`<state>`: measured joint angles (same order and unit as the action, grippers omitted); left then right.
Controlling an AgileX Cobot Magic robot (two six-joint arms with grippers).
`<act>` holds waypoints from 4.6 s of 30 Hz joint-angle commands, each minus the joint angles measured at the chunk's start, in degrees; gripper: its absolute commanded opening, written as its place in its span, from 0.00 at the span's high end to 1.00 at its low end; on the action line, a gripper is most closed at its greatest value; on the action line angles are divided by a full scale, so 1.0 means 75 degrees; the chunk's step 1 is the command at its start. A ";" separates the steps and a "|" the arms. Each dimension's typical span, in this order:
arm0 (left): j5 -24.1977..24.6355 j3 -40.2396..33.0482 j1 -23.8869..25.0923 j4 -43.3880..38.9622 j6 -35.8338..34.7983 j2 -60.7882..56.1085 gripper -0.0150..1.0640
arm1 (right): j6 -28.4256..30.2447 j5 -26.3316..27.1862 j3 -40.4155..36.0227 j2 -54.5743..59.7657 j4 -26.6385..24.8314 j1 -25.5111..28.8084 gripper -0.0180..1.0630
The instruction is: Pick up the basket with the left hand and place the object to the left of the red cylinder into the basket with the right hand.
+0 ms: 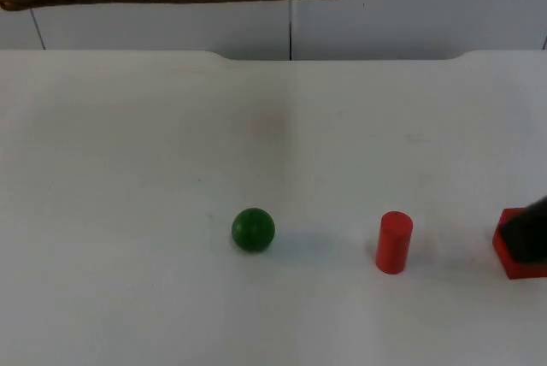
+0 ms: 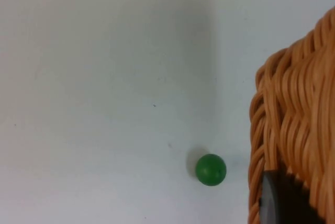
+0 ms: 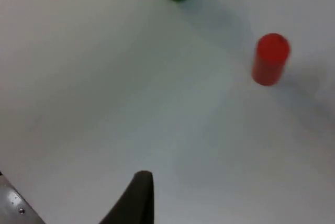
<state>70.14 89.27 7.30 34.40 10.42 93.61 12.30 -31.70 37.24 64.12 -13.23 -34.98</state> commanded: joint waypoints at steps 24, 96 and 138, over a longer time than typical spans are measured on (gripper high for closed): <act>-0.0023 0.0005 0.0019 0.0284 -0.0227 -0.0089 0.99 | -0.0471 0.5660 0.0270 0.4309 0.0341 -0.2235 0.01; -0.0023 0.0005 0.0019 -0.0100 -0.0448 -0.0089 0.99 | 0.0407 0.0930 0.2483 0.5017 0.0481 -0.1921 0.99; -0.0023 0.0005 0.0019 -0.0116 -0.0427 -0.0044 0.99 | -0.2892 -0.2742 0.6200 0.1352 0.3840 -0.2147 0.99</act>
<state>70.14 89.26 7.30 31.88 7.51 93.61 -9.85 -54.08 81.05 71.58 14.72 -50.91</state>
